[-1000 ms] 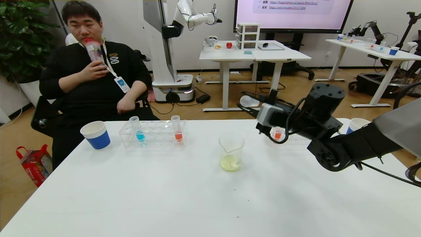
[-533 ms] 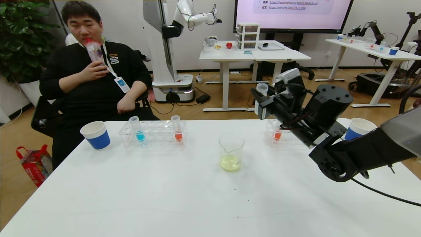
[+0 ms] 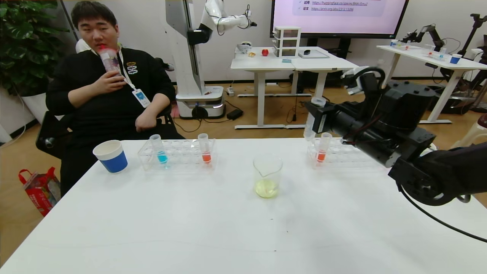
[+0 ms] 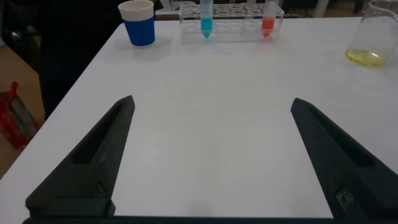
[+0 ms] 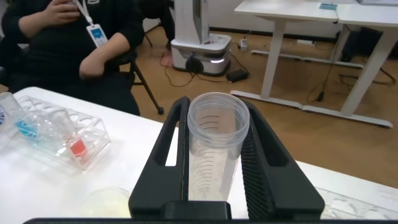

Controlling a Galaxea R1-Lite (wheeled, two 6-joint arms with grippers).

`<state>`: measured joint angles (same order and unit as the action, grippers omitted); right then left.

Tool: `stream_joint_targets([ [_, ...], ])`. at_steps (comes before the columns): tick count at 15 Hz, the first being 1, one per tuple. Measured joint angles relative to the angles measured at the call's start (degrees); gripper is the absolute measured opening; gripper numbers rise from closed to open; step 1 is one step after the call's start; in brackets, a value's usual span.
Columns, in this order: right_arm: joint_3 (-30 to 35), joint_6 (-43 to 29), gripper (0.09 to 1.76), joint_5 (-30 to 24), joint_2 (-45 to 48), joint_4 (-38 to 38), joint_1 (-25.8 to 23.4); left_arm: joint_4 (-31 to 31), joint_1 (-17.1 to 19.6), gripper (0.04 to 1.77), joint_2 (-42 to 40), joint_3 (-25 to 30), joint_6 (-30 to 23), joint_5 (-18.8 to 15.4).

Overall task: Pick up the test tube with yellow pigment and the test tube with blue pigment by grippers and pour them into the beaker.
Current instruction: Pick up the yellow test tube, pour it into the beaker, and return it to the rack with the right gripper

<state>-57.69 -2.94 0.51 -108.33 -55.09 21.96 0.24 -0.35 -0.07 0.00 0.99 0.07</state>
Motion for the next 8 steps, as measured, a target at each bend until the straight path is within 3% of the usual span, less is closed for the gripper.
stream_joint_targets([
  [3,0.68,0.51,0.49,-5.05,1.9,0.82,-9.56,0.02,0.0,1.75,0.0,0.0,0.0,0.0],
  [8,0.22,2.23,0.49,-12.21,1.72,2.21,-30.9,0.0,0.0,1.75,0.0,0.0,0.02,-0.02],
])
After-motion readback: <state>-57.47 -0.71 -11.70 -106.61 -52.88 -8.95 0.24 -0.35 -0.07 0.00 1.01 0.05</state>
